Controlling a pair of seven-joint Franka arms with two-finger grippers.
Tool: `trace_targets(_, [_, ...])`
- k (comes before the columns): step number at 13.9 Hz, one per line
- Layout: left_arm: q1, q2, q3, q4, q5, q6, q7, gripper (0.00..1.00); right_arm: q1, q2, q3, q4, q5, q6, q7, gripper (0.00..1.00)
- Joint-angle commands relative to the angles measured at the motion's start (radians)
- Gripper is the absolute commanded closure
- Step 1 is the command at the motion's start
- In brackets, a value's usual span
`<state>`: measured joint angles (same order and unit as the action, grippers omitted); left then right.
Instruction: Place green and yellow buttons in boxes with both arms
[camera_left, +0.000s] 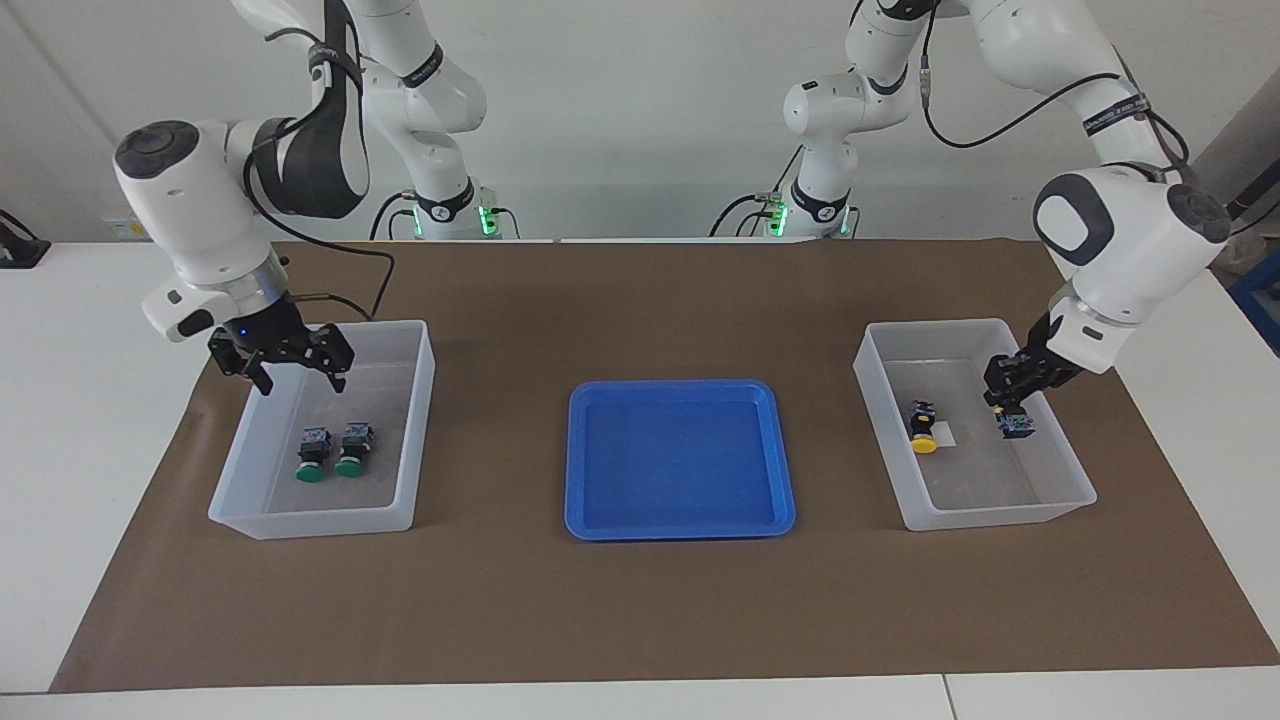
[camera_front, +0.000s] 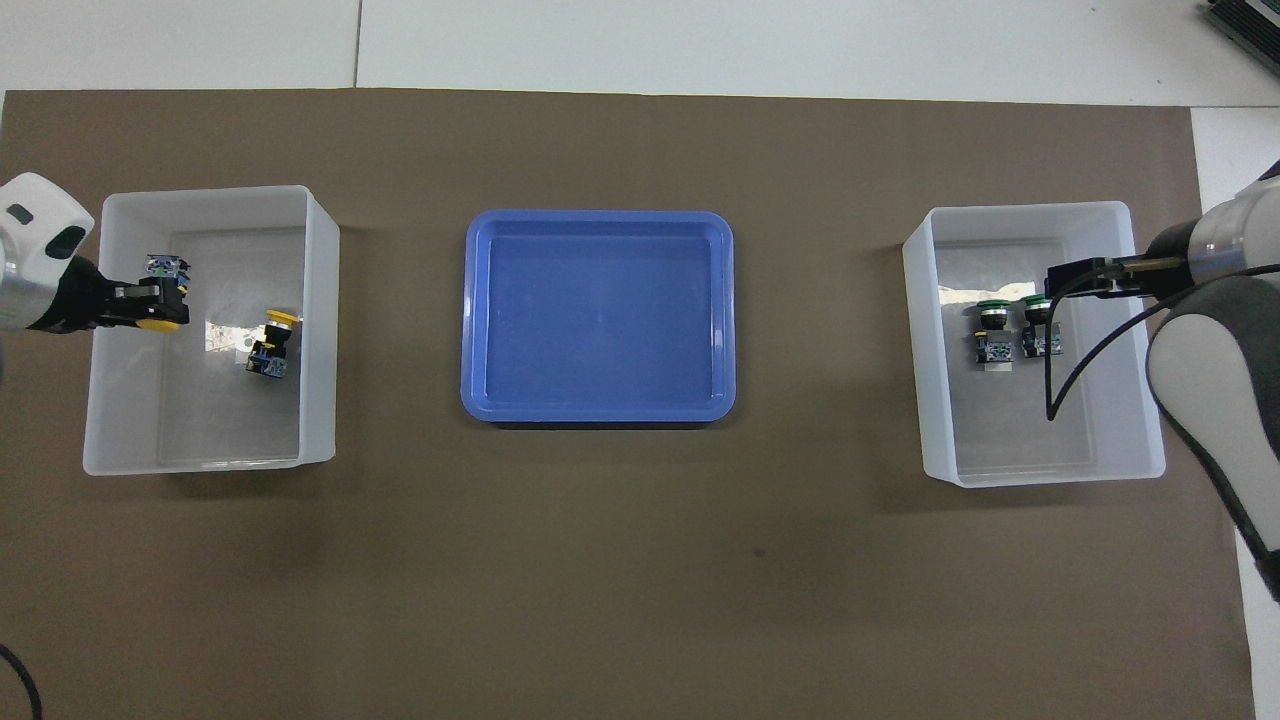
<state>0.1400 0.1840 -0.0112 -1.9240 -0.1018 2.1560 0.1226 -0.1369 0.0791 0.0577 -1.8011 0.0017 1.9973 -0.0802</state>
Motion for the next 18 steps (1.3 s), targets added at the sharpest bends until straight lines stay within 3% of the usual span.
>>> trace_targets(1, [0.009,-0.043,-0.007,-0.128,0.016,0.113,0.012,1.00,-0.006,0.004,0.008,0.132,0.015,-0.145,0.023,0.00])
trace_targets(4, [0.026,-0.041,-0.009,-0.194,0.016,0.181,0.035,1.00,-0.009,-0.019,0.011,0.197,0.015,-0.245,0.022,0.00])
trace_targets(7, [0.027,-0.031,-0.009,-0.257,0.016,0.286,0.038,1.00,-0.010,-0.076,0.011,0.186,0.015,-0.333,0.023,0.00])
trace_targets(10, [0.026,-0.011,-0.009,-0.259,0.016,0.300,0.037,1.00,-0.013,-0.096,0.013,0.180,0.015,-0.408,0.016,0.00])
trace_targets(11, [0.027,-0.011,-0.009,-0.257,0.016,0.298,0.038,0.93,-0.007,-0.096,0.013,0.180,0.015,-0.408,0.017,0.00])
trace_targets(12, [0.027,-0.011,-0.009,-0.256,0.016,0.295,0.038,0.68,-0.006,-0.096,0.013,0.180,0.015,-0.407,0.016,0.00])
trace_targets(13, [0.027,-0.011,-0.009,-0.250,0.014,0.289,0.038,0.55,-0.003,-0.097,0.014,0.177,0.015,-0.404,0.014,0.00])
trace_targets(15, [0.029,-0.009,-0.007,-0.242,0.016,0.280,0.038,0.42,0.051,-0.110,0.016,0.154,-0.002,-0.407,0.025,0.00])
trace_targets(18, [0.029,-0.009,-0.007,-0.150,0.016,0.156,0.038,0.37,0.056,-0.120,0.016,0.131,-0.003,-0.393,0.025,0.00])
